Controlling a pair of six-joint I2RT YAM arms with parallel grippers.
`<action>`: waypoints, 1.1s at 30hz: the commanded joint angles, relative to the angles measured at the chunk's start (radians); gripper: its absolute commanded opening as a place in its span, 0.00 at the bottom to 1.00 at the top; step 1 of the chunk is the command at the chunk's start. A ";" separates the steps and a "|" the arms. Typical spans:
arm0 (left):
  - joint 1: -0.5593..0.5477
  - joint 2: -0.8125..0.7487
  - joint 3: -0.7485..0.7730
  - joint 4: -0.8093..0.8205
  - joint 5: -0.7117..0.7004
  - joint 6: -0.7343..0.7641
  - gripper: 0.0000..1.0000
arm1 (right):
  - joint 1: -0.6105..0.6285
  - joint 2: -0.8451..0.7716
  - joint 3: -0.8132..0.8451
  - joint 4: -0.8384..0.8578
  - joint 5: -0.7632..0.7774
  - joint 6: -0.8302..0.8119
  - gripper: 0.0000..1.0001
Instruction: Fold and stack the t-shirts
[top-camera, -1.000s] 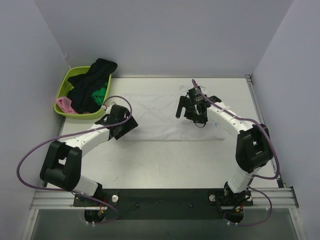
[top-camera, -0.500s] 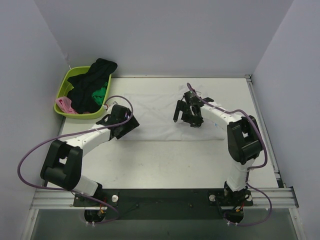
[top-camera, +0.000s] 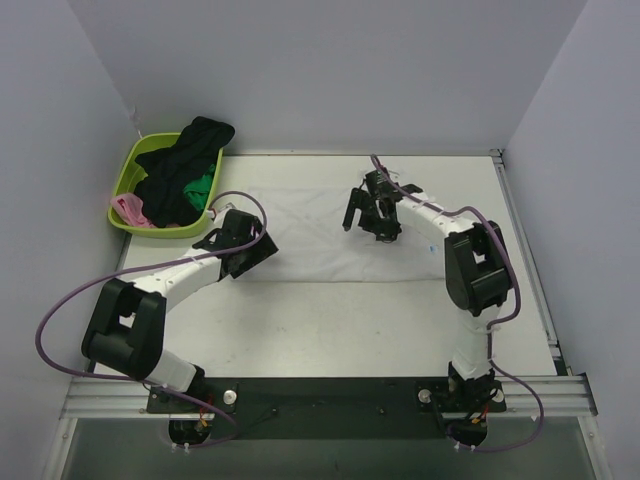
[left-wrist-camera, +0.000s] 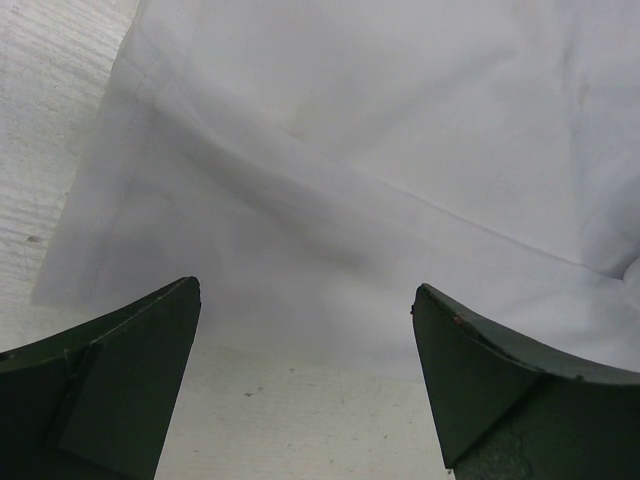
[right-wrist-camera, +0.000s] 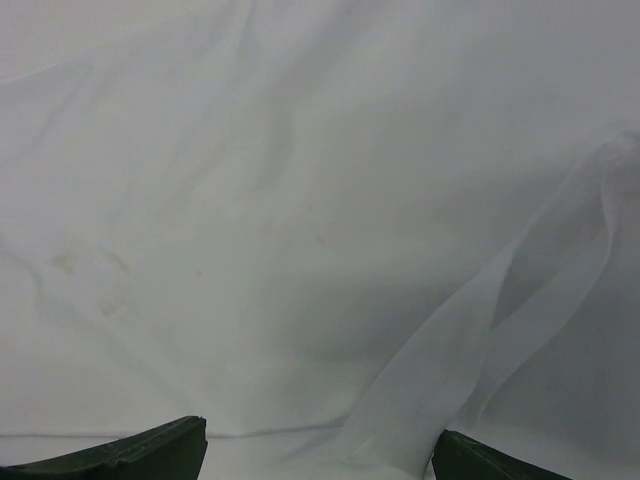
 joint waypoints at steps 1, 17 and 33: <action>0.000 0.009 0.016 0.004 -0.028 0.020 0.97 | -0.016 0.048 0.099 0.010 -0.001 -0.016 0.96; 0.010 -0.003 -0.024 0.009 -0.041 0.028 0.97 | -0.008 0.012 0.170 0.262 0.035 -0.067 0.96; 0.014 -0.074 -0.051 0.009 -0.033 0.031 0.97 | 0.010 -0.285 -0.120 0.151 0.078 -0.058 0.96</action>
